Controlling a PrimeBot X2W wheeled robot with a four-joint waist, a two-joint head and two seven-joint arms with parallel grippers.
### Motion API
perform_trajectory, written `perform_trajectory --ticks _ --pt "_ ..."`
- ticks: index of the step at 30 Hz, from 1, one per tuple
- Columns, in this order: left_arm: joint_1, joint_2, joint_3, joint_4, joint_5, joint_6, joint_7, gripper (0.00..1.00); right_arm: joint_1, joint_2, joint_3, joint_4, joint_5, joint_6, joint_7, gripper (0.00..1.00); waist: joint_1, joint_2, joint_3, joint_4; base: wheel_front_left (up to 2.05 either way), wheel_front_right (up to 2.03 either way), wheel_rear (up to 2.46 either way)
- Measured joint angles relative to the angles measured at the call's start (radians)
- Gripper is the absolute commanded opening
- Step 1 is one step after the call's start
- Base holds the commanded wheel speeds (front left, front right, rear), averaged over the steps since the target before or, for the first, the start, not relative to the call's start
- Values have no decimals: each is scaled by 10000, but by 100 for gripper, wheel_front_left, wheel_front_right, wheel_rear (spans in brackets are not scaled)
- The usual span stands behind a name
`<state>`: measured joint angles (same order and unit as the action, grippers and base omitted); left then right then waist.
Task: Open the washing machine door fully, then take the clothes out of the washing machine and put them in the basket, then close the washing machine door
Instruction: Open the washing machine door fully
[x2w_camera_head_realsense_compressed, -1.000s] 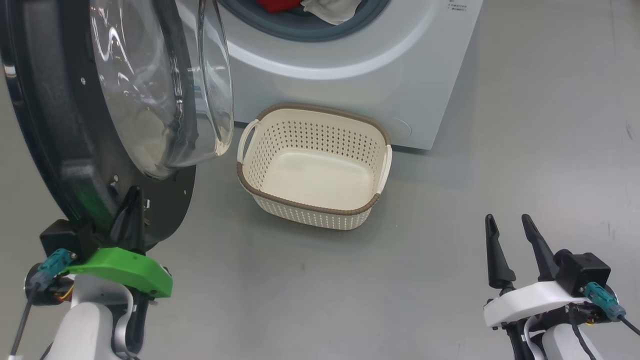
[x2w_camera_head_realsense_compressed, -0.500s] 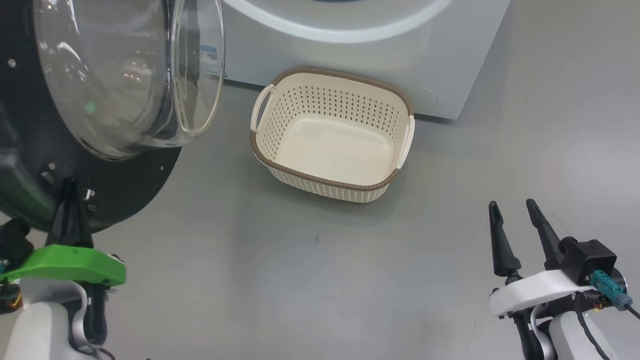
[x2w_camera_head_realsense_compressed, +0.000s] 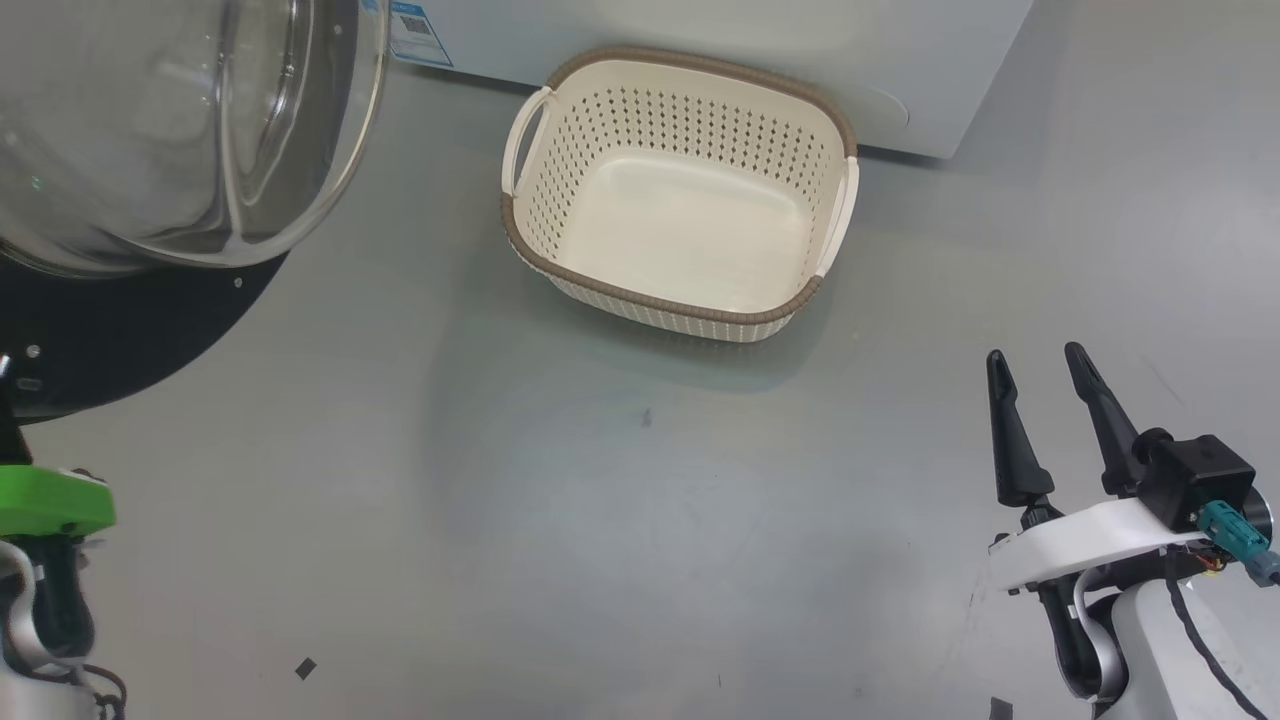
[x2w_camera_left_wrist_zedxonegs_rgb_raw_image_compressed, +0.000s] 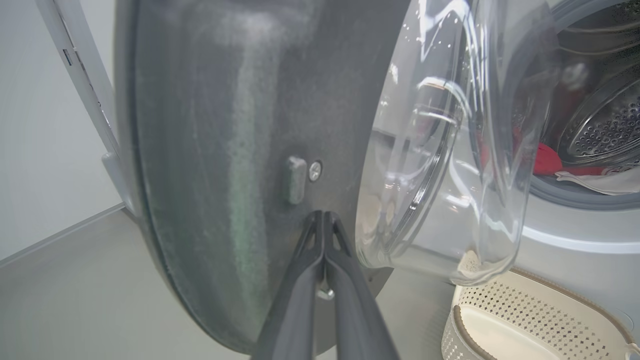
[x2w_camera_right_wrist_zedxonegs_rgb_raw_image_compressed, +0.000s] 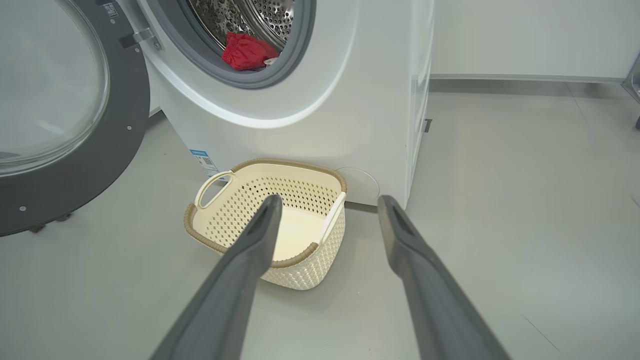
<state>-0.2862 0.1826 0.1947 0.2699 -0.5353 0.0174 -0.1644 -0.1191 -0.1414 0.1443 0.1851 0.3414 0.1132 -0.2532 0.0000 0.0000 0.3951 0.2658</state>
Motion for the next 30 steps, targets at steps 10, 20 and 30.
perform_trajectory --ticks 10,20,30 --pt "-648 748 694 558 -458 -56 -56 0 -225 -345 -86 -205 -105 0 13 100 0 0 792 19 0 0 0" --pt "-1344 1448 1014 1471 -631 -330 -38 0 -634 -426 -65 -619 -180 0 117 100 0 0 1372 83 0 0 0" --pt "-1833 2205 1246 2253 -708 -591 186 0 -876 -420 67 -1026 -180 0 293 100 1 0 1834 13 0 0 0"
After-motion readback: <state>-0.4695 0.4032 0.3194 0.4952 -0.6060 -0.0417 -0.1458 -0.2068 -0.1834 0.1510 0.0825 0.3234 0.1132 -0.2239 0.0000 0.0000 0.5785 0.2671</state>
